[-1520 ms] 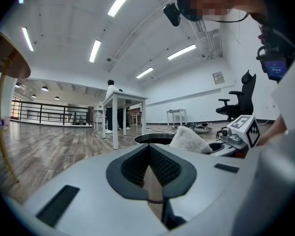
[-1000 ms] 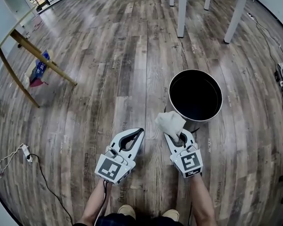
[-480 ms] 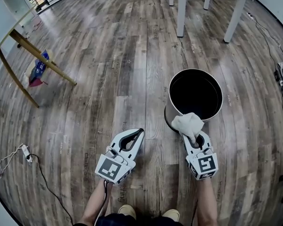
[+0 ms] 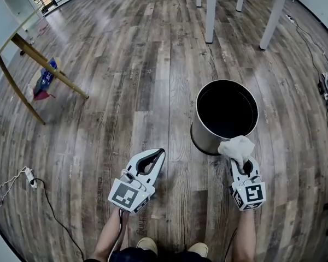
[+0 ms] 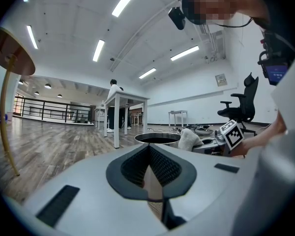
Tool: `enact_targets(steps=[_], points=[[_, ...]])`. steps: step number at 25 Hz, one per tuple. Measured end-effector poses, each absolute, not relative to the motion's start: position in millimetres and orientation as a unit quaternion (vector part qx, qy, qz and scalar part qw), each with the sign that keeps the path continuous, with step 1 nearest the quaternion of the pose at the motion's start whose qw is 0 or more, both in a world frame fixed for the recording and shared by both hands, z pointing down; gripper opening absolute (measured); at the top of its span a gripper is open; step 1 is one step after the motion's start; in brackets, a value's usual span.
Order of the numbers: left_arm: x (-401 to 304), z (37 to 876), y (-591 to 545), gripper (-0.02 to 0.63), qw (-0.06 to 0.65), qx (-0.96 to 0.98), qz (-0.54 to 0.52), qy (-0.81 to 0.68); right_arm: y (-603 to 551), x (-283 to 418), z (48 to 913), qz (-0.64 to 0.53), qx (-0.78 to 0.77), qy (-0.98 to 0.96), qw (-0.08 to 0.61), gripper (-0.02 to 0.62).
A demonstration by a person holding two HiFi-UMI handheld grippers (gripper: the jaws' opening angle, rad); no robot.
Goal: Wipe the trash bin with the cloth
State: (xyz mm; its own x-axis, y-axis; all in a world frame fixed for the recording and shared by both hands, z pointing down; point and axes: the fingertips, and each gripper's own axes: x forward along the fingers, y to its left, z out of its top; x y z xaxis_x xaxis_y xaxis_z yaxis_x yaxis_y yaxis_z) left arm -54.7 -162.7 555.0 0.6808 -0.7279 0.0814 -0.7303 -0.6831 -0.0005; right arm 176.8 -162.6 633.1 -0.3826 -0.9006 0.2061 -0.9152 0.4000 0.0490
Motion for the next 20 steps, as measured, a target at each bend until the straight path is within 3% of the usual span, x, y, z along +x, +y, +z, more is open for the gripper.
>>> enact_targets(steps=[11,20], points=[[-67,552,-163,0.0,0.015,0.914,0.033,-0.404,-172,249,640,0.058,0.614,-0.783,0.086,0.083],[-73,553,-161,0.0,0.016,0.913,0.028,-0.407,-167,246,641,0.048,0.609,-0.785,0.103,0.083]])
